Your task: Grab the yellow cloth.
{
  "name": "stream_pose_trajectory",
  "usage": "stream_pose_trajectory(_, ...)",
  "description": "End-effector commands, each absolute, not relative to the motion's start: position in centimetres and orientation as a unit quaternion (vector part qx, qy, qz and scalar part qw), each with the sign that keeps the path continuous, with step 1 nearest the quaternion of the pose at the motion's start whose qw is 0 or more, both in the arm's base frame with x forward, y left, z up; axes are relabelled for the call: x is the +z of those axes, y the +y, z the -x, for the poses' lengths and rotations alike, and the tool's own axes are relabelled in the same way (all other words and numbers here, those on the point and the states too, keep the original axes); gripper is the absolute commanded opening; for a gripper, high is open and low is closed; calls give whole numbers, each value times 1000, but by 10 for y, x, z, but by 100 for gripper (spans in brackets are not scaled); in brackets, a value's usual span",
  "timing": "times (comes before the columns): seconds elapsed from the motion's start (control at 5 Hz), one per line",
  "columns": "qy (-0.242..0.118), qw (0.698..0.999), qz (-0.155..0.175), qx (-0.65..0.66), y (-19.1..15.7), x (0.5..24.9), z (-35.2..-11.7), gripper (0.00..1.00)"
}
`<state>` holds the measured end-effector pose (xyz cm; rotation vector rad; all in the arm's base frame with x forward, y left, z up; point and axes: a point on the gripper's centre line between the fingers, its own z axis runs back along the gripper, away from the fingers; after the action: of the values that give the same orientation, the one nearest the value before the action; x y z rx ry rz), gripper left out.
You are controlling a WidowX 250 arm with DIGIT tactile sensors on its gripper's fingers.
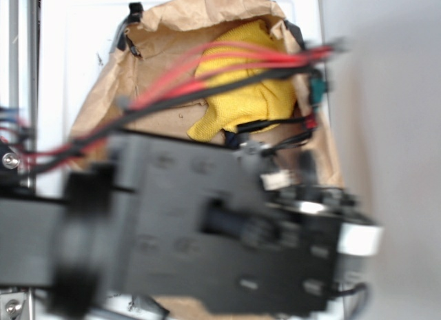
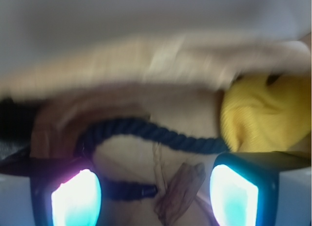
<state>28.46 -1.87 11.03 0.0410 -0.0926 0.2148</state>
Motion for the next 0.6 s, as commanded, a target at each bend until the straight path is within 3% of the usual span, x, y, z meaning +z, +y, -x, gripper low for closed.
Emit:
stream_pose_trajectory(0.0, -98, 992, 32, 79, 19, 134, -254, 100)
stream_pose_trajectory(0.4, -75, 992, -33, 98, 13, 82, -294, 100)
